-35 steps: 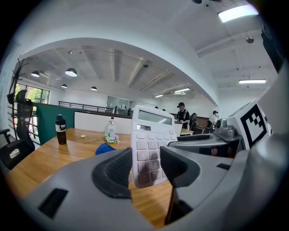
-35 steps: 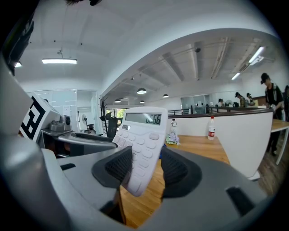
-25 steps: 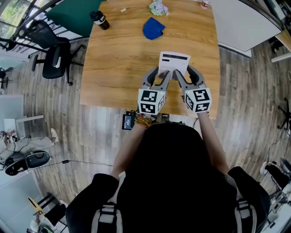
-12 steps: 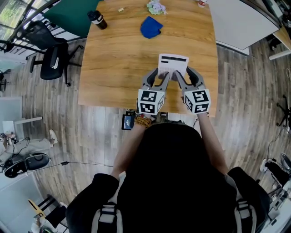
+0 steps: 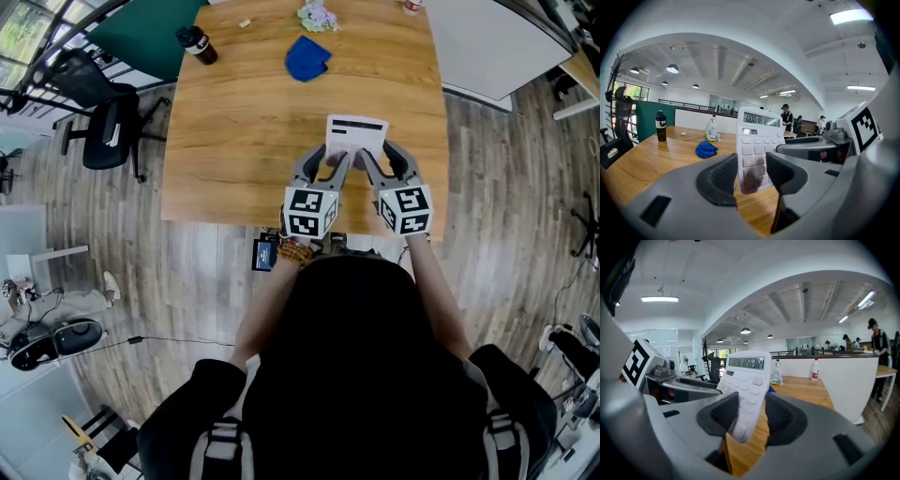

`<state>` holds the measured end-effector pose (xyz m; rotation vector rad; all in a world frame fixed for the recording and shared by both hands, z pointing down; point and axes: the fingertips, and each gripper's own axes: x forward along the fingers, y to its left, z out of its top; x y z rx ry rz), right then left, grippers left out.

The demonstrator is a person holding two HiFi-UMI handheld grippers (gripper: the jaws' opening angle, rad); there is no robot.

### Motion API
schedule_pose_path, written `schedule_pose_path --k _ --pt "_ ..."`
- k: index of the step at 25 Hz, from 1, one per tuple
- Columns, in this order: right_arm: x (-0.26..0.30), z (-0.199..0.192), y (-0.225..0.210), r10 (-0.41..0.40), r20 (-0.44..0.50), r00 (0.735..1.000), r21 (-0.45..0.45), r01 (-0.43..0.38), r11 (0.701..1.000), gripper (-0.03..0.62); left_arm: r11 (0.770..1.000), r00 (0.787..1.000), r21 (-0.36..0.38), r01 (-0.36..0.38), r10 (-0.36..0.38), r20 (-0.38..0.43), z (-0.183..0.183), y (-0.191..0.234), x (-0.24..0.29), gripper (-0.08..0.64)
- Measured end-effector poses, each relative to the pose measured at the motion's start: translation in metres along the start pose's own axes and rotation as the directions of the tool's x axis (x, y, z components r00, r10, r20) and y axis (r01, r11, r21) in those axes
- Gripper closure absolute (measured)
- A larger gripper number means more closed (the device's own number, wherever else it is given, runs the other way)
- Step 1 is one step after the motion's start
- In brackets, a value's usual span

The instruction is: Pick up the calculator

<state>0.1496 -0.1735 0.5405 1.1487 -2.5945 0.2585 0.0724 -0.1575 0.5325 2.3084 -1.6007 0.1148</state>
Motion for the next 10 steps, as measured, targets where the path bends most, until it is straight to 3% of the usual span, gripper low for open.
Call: schedule_pose_path --k 10 --pt "0.007 -0.014 -0.006 0.007 -0.051 0.999 0.001 -0.007 1.0 0.417 1.0 0.999 -0.018 0.002 -0.002 -0.042 -0.016 0.001 0.008 0.344"
